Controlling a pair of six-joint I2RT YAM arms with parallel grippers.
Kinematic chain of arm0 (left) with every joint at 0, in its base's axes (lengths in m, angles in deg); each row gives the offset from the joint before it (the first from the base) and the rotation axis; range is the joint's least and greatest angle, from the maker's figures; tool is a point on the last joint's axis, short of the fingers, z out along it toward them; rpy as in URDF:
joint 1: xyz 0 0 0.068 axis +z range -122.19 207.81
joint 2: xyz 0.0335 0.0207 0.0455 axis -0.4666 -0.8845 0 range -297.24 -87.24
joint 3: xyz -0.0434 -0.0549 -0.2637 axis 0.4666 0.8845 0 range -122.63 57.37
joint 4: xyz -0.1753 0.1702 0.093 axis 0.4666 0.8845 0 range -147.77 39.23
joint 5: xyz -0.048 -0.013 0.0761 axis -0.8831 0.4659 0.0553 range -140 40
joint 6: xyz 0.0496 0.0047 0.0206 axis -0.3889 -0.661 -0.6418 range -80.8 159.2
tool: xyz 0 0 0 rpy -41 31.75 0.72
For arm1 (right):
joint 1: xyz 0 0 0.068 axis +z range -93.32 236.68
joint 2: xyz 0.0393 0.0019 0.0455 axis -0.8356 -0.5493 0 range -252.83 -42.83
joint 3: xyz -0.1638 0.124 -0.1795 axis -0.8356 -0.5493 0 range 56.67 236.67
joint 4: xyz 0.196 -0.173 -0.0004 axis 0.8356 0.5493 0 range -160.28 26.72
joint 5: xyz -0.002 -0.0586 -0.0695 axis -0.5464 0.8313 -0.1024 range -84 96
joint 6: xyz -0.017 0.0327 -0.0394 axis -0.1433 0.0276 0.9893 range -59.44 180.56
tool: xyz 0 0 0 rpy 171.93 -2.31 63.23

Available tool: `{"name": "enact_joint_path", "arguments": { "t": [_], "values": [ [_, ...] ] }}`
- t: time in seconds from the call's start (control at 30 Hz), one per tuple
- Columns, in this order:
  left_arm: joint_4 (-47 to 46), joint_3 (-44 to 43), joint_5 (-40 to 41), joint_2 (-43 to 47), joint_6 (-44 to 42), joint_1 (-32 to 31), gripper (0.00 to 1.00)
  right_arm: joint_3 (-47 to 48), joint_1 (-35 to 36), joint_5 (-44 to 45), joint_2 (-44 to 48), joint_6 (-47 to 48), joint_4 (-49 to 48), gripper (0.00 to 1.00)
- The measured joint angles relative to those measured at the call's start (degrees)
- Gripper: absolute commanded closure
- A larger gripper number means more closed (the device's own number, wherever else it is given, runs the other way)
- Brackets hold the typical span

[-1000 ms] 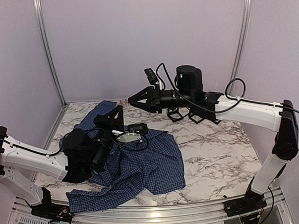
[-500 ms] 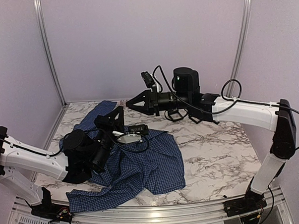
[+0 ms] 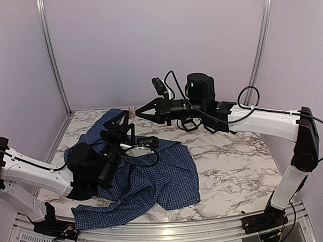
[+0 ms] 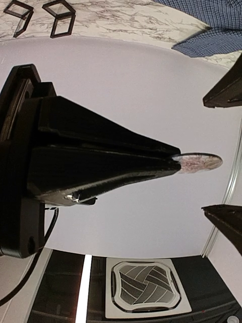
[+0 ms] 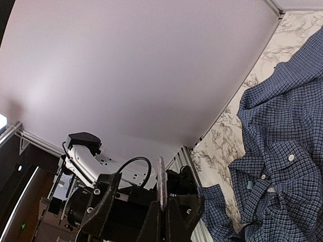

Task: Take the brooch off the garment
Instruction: Pass from the left arm to the right, then place the brooch in the brooch box.

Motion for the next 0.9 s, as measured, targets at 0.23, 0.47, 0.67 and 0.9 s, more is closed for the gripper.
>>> {"name": "enact_joint_path", "arguments": {
  "t": [0.23, 0.47, 0.67, 0.9],
  "values": [
    [-0.3, -1.0, 3.5, 0.9, 5.2, -0.3, 0.01, 0.0, 0.0, 1.6, 0.0, 1.1, 0.0, 1.00],
    [11.8, -5.9, 7.9, 8.2, 22.5, -1.5, 0.01, -1.9, -0.9, 4.5, 0.3, 3.4, 0.5, 1.00],
    [33.1, -12.2, 7.1, 16.6, 47.6, -1.5, 0.01, -7.3, -2.5, 9.4, 2.1, 6.9, 1.7, 1.00],
    [51.8, -13.6, 2.3, 21.6, 73.9, 0.6, 0.01, -15.5, -5.1, 15.2, 5.5, 10.1, 1.8, 1.00]
  ]
}}
